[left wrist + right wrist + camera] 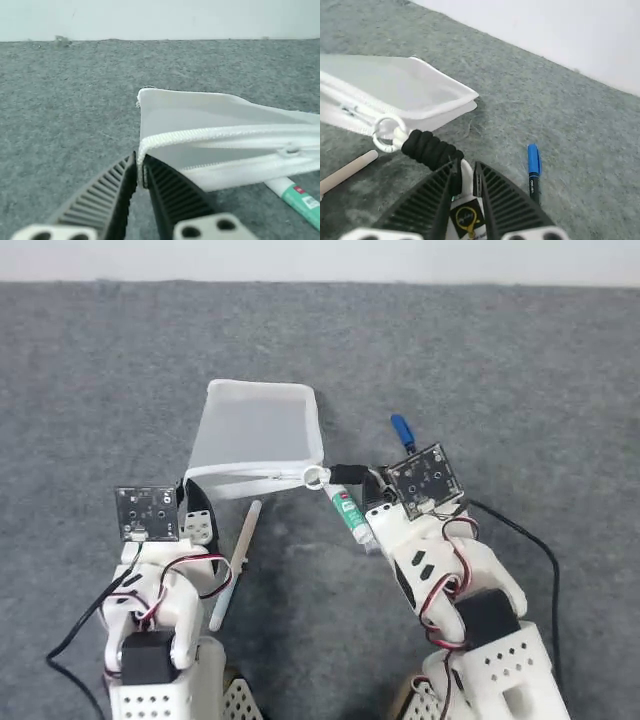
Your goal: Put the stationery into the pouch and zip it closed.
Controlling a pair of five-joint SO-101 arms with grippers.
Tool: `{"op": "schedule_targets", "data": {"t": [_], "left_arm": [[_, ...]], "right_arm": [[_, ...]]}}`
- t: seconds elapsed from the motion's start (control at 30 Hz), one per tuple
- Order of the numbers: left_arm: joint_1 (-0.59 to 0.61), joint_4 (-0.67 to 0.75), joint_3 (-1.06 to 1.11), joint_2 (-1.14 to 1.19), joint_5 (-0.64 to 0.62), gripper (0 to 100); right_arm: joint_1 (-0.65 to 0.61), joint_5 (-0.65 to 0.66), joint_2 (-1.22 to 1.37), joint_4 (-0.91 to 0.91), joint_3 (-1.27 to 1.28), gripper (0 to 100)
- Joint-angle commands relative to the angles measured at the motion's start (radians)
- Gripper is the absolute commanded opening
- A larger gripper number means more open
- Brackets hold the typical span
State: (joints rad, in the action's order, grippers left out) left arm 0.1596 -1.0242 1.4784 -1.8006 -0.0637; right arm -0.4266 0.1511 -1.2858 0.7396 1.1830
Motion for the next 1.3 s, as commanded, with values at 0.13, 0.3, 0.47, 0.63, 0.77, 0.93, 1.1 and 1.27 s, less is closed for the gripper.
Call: {"op": "schedule_targets", "data": {"t": [0.13,0.3,0.47,0.63,0.77,0.93,1.1,1.27], "left_arm": [[0.014,-0.005,-0.067,-0.018,0.009,2],[0.012,-0.005,-0.067,-0.018,0.009,2],[0.011,-0.005,-0.065,-0.018,0.009,2],[0.011,-0.003,-0.065,-0.018,0.009,2],[0.011,-0.002,-0.065,-0.018,0.009,2],[0.009,-0.003,-0.065,-0.018,0.008,2],[0.009,-0.003,-0.065,-0.018,0.006,2],[0.009,-0.003,-0.065,-0.018,0.005,2]], "right_arm": [[0.067,-0.020,-0.039,-0.024,-0.068,0.5],[0.102,-0.057,-0.041,-0.033,-0.068,0.5],[-0.025,-0.008,-0.041,-0.001,-0.068,1.1],[-0.248,0.083,-0.041,0.114,-0.066,15.6],[-0.400,0.137,-0.031,0.168,-0.058,18.5],[-0.484,0.161,-0.030,0.088,0.026,18.8],[-0.484,0.193,-0.030,-0.085,0.135,18.8],[-0.483,0.196,-0.030,-0.113,0.146,18.8]]}}
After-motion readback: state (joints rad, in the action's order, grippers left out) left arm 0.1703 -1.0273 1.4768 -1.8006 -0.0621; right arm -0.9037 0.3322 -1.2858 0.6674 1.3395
